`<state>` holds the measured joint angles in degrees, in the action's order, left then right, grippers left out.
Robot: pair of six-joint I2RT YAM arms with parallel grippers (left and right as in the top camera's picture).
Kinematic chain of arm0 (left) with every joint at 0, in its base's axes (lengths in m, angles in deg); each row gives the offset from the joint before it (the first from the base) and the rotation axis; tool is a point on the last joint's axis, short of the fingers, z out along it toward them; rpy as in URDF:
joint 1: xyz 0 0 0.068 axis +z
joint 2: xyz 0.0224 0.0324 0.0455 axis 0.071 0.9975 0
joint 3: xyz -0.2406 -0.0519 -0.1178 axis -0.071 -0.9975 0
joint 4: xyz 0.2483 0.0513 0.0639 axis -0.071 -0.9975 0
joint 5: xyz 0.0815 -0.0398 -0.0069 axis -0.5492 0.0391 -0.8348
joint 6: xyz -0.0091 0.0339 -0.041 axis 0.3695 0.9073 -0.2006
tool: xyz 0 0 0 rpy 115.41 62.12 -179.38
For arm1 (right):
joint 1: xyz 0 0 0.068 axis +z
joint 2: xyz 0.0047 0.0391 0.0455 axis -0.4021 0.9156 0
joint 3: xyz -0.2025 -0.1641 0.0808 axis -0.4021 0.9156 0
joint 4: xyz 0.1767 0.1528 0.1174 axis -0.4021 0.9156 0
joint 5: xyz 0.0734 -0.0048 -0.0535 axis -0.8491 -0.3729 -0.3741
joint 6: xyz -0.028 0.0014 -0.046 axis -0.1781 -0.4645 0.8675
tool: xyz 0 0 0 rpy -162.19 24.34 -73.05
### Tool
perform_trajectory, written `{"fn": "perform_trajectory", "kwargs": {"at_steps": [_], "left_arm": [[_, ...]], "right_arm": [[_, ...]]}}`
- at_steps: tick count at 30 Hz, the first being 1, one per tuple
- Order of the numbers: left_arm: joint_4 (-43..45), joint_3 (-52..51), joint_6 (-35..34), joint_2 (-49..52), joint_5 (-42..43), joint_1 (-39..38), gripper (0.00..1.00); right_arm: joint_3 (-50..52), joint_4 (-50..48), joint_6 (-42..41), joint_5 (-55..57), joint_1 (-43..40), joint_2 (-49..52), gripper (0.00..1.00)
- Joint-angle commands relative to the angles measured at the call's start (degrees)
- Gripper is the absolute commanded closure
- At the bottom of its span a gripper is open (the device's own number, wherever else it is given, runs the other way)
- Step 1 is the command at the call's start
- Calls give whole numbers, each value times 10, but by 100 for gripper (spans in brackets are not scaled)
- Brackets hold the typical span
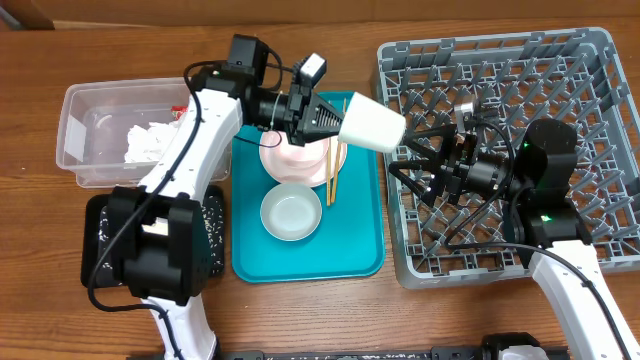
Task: Sort waste into correct bins and load items into the dishwasher
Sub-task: 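Reach the right gripper to the white cup and grasp it from the left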
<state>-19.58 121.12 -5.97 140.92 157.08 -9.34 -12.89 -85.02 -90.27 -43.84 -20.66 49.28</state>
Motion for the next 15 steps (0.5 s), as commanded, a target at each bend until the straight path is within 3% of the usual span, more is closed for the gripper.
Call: {"fn": "perform_trajectory", "kwargs": {"at_steps": [1,15], "left_arm": [[7,13,2,-23,21,-16,96],[8,13,2,-23,21,-32,96]], "right_arm": [[-13,-9,-1,-9,-1,1,0],[-13,-60,-1,-7,-1,2,0]]}}
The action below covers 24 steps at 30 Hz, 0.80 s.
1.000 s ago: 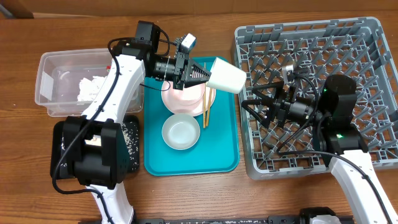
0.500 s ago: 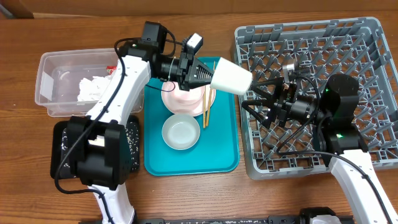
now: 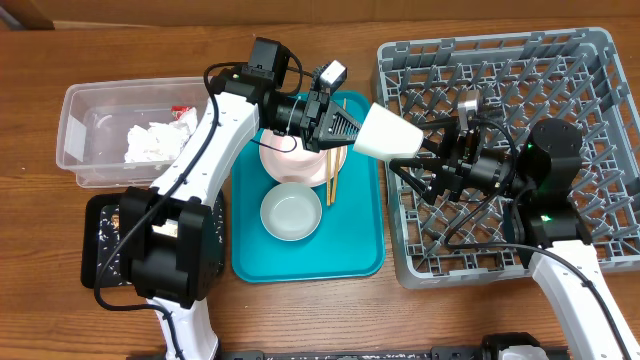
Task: Sort waste into correct bins and load items into the dishwasher
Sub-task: 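Reach the right gripper to the white cup and grasp it from the left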
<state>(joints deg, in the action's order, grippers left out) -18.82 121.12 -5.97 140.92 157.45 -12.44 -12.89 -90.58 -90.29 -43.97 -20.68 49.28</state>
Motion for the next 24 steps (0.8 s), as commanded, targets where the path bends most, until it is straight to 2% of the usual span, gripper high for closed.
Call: {"fn": "perform_trajectory", "kwargs": {"at_steps": [1,4,11,24], "left_arm": [[1,13,2,-23,17,-2,96],[10,13,2,-23,17,-6,96],[12,13,2,-23,17,-6,96],[12,13,2,-23,16,-11,96]], "right_arm": [[-13,-4,-1,-5,-1,2,0],[-13,-5,-1,-5,-1,2,1],[-13,-13,-1,-5,-1,2,18],[-13,-28,-1,21,-1,5,23]]}}
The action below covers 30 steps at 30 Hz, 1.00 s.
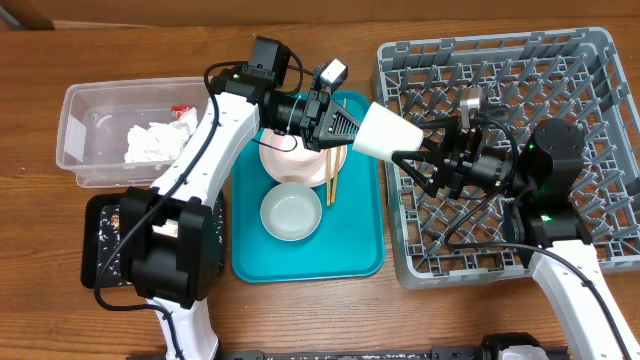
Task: Sort waste into correct bins and load items into the dishwasher
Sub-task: 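Reach the right gripper to the white cup and grasp it from the left, then release the cup from the left gripper and carry it over the rack with the right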
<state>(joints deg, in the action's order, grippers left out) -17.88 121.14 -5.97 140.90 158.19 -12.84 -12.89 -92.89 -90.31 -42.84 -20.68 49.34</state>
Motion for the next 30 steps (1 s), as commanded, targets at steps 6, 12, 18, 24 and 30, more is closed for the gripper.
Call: {"fn": "perform_trajectory", "kwargs": {"at_steps": [6,12,18,24,30], "left_arm": [[5,13,3,-23,4,-11,96],[4,13,3,-23,-2,-11,96],[4,13,2,-23,-16,-12,95],[5,13,2,-23,-97,-12,76],[7,13,-9,-23,-209,8,55]], "right_arm": [[-13,-4,-1,11,-1,17,23],[-13,-8,-1,11,-1,30,27],[-13,-29,0,11,-1,30,34],[-13,-19,-1,30,-1,30,34],[-13,14,-13,93,-1,30,36]]}}
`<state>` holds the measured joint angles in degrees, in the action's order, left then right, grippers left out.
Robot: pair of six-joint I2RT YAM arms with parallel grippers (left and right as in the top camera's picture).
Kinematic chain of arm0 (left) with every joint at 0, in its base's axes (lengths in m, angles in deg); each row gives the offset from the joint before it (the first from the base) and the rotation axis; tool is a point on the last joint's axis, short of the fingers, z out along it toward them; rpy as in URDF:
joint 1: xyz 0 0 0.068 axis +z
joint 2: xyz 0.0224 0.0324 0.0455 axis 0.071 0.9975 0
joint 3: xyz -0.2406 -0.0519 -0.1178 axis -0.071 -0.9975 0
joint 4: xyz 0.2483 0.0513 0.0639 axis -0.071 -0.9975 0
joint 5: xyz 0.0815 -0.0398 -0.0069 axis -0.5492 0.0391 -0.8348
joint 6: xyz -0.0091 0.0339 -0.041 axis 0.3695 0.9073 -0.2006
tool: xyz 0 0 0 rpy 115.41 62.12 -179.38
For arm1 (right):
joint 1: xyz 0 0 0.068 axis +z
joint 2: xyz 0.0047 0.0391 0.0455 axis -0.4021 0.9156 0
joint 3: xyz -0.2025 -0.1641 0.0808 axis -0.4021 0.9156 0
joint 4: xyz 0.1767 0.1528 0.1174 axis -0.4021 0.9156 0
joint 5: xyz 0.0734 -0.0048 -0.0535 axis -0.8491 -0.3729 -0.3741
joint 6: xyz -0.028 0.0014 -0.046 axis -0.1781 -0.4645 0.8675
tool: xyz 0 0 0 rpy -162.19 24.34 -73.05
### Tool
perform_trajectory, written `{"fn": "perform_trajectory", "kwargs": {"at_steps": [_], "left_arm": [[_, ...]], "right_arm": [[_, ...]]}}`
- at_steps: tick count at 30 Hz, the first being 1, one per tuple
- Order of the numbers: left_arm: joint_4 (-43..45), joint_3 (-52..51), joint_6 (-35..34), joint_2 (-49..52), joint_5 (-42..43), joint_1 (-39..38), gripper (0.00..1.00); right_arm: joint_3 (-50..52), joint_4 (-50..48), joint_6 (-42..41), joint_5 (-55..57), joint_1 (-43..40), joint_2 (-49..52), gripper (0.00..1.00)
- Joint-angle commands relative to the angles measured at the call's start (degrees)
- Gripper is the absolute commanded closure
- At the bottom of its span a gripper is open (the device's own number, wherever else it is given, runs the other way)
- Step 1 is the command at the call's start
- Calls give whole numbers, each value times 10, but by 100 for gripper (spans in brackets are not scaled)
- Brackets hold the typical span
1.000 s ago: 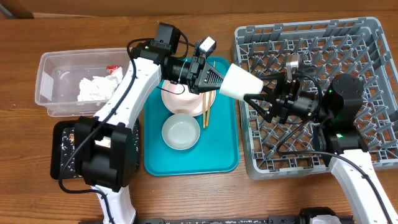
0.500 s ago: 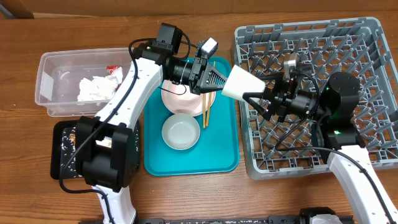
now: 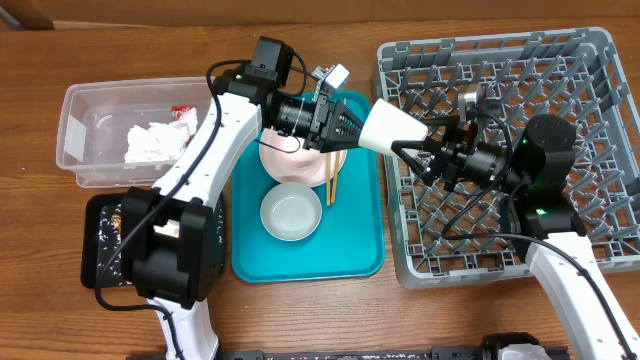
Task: Sort waste into correct bins and load items into the dishwasher
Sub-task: 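Release the cup from the left gripper and carry it over the rack with the right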
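Observation:
A white paper cup [image 3: 390,130] hangs on its side between the teal tray [image 3: 350,255] and the grey dish rack [image 3: 560,70]. My left gripper [image 3: 350,126] is at the cup's narrow base, fingers spread apart. Reaching from the rack side, my right gripper [image 3: 418,152] has its fingers closed on the cup's wide rim. On the tray lie a pink plate [image 3: 283,158], a pale bowl [image 3: 291,213] and wooden chopsticks [image 3: 330,180].
A clear bin [image 3: 80,110] holding crumpled tissue [image 3: 150,142] stands at the left. A black bin [image 3: 98,250] sits below it, partly under the left arm. A small metal piece [image 3: 470,98] rests in the rack, whose tines stand under the right arm.
My right gripper has moved up to the cup's rim and shut on it. The left gripper's fingers have spread at the cup's base. The cup sits slightly higher.
My left gripper held the white cup over the tray's right edge, with the right gripper open over the rack. The cup then came nearer the rack and the right gripper reached toward it. Now the right gripper grips the rim and the left has opened.

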<state>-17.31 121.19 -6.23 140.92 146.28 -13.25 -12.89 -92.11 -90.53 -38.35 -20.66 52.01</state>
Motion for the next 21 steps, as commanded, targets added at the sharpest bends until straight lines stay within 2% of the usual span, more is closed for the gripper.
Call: {"fn": "perform_trajectory", "kwargs": {"at_steps": [1,2,5,12,21], "left_arm": [[3,13,-20,-23,-132,19,48],[4,13,-26,-23,-152,23,44],[10,13,-32,-23,-188,31,40],[10,13,-32,-23,-198,46,39],[10,13,-32,-23,-198,46,39]], "right_arm": [[-13,18,-43,87,-1,3,37],[-13,25,-50,101,-1,3,37],[-14,49,-50,137,-1,3,37],[-41,148,-58,259,-1,3,39],[-192,412,-41,467,-1,3,42]]}}
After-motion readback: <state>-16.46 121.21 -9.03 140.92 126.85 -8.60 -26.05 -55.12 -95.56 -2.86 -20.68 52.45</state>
